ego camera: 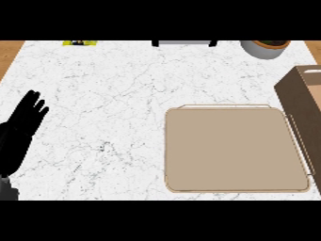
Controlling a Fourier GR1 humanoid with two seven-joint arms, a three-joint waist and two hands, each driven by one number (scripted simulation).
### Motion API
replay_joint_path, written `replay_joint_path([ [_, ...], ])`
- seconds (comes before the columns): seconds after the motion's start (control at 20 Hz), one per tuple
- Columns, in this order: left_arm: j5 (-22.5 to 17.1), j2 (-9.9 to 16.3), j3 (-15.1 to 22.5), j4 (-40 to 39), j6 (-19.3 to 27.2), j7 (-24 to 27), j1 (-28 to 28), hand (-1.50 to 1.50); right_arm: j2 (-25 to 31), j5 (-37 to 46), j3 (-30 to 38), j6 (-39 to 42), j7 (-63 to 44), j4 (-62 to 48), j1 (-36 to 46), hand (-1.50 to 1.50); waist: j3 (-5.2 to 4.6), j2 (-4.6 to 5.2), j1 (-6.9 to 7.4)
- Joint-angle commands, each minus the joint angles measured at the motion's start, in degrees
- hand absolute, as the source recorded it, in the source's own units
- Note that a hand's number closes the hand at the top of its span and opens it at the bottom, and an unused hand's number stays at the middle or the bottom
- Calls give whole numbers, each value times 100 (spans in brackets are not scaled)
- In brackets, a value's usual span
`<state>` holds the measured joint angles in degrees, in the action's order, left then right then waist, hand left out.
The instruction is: Pick the pear from the tray and place it in the cardboard box
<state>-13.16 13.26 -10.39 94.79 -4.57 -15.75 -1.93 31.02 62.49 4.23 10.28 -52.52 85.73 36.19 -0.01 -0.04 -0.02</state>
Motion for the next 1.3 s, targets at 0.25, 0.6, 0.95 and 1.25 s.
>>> replay_joint_path([
  [0.25, 50, -8, -39, -59, -118, 3, -2, 0, -183, 36, 515, -1327, 946, -1043, -649, 150, 3, 16, 45],
  [0.6, 103, -152, -25, 79, 10, -4, 84, 0, -405, -805, 1007, -946, 1215, -1566, -1058, 150, 3, 10, 25],
  [0.95, 33, 1, -128, 231, -183, -147, 150, 0, -445, -1287, 1346, -1387, 2082, -1853, -1463, -150, 3, 2, 22],
  [1.25, 67, 35, -268, -224, -210, 147, 18, 0, -817, -1783, 1966, -2829, 2610, -1359, -1411, -150, 7, -1, -56],
])
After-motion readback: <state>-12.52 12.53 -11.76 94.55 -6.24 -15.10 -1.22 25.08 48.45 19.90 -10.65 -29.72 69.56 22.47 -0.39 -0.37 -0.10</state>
